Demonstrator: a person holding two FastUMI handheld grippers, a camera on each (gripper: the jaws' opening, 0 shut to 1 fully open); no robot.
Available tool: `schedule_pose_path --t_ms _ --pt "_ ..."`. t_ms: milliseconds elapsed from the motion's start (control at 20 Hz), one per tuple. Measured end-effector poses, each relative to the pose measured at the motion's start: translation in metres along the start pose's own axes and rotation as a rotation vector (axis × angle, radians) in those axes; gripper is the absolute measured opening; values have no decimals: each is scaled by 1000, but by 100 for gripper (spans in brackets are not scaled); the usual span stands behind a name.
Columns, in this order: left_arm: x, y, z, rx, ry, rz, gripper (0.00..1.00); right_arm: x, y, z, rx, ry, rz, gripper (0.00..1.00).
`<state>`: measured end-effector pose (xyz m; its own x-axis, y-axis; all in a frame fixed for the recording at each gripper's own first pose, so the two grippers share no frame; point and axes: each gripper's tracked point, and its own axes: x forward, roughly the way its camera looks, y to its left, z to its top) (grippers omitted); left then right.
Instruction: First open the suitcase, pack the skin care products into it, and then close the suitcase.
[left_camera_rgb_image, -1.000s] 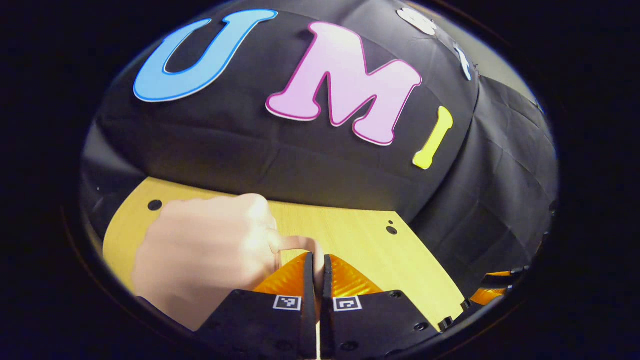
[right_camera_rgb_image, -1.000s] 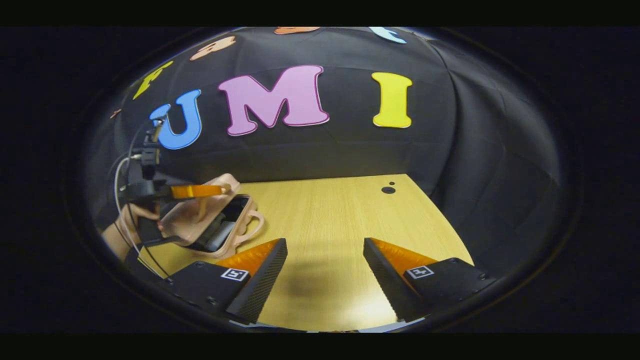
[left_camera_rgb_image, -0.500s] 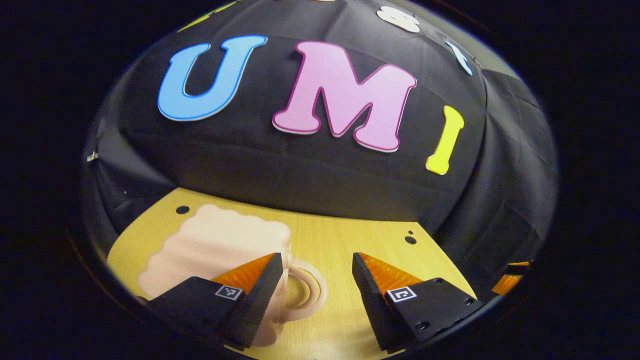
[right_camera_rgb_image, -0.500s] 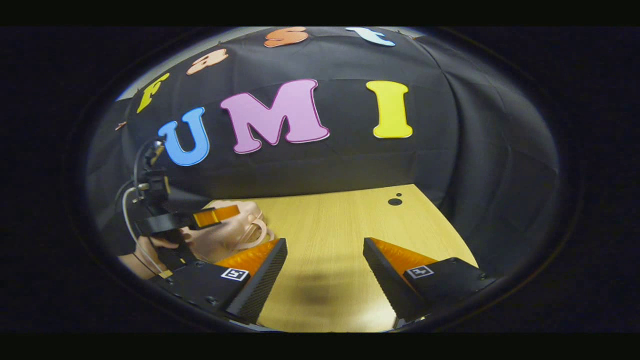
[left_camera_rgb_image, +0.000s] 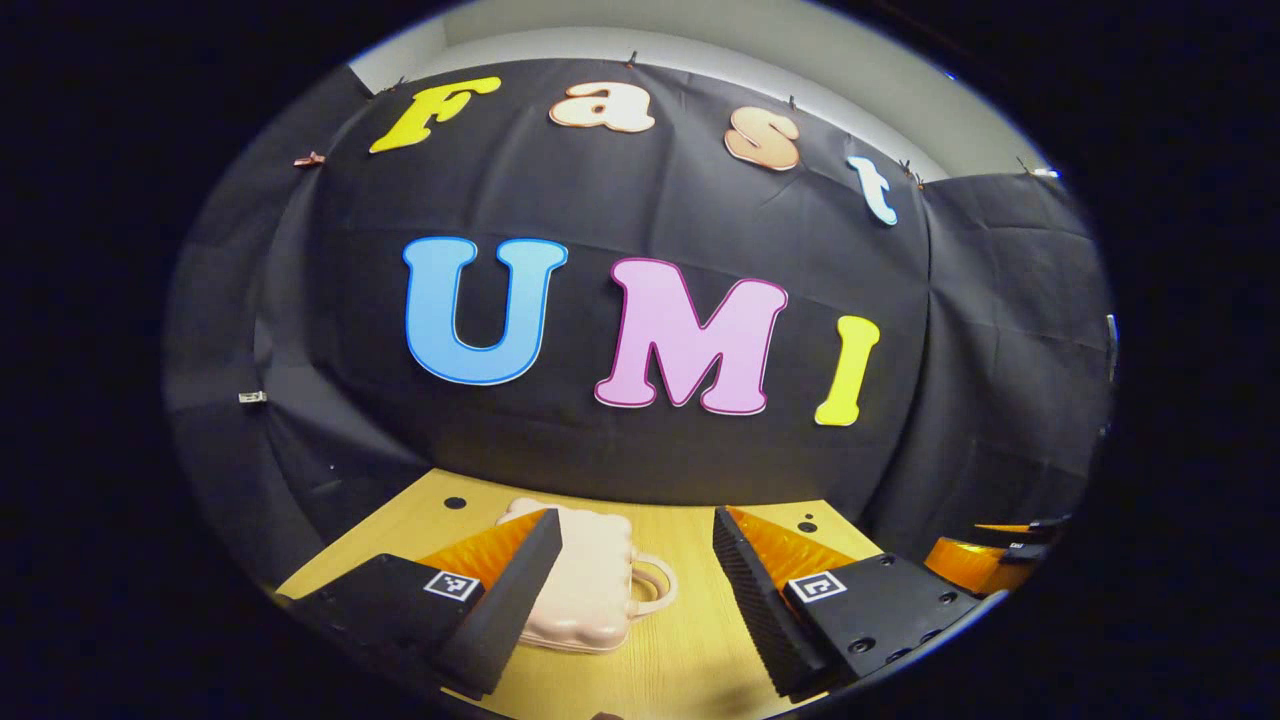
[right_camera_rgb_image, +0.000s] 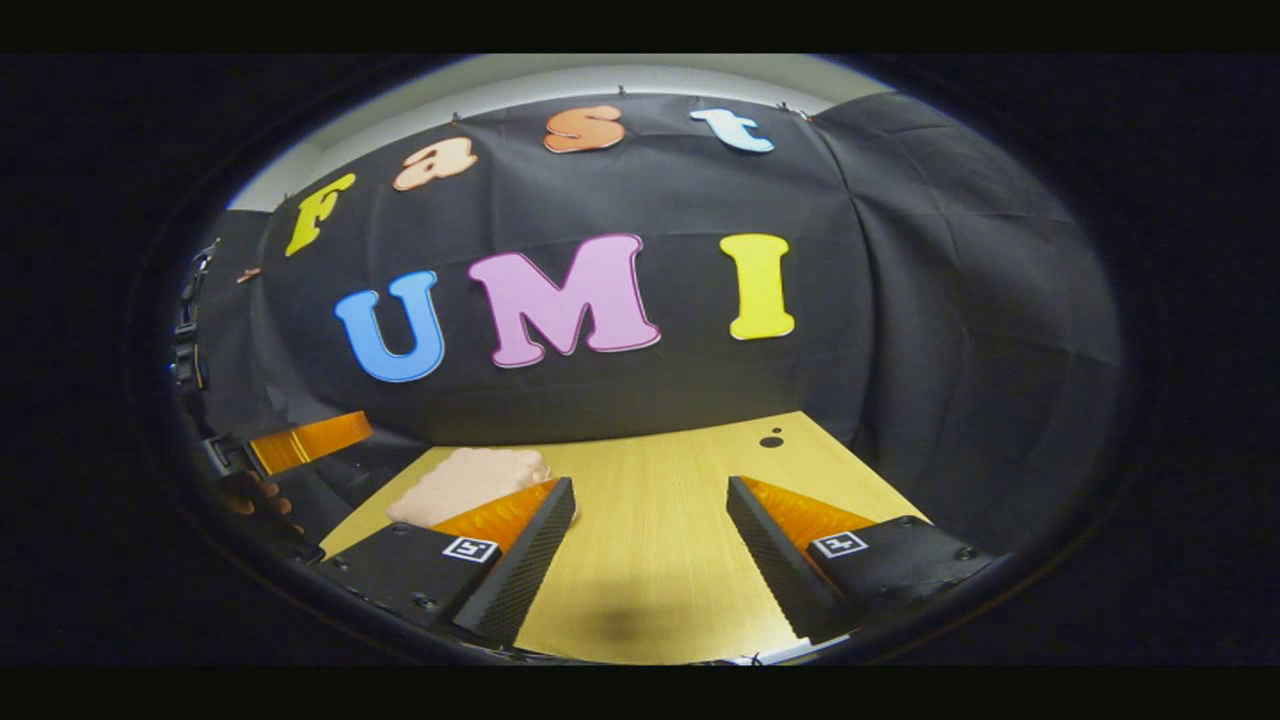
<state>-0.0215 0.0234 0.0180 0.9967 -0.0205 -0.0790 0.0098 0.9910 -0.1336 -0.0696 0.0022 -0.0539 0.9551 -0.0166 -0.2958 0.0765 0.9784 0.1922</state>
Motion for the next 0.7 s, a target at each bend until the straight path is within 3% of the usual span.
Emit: schedule_pose_path --t_ms 400,700 --pt "-100 18 -52 7 -19 25 96 -71 28 -43 -96 -28 -1 97" --pt "-106 31 -37 34 -44 53 96 -74 27 -28 -110 -78 -16 98"
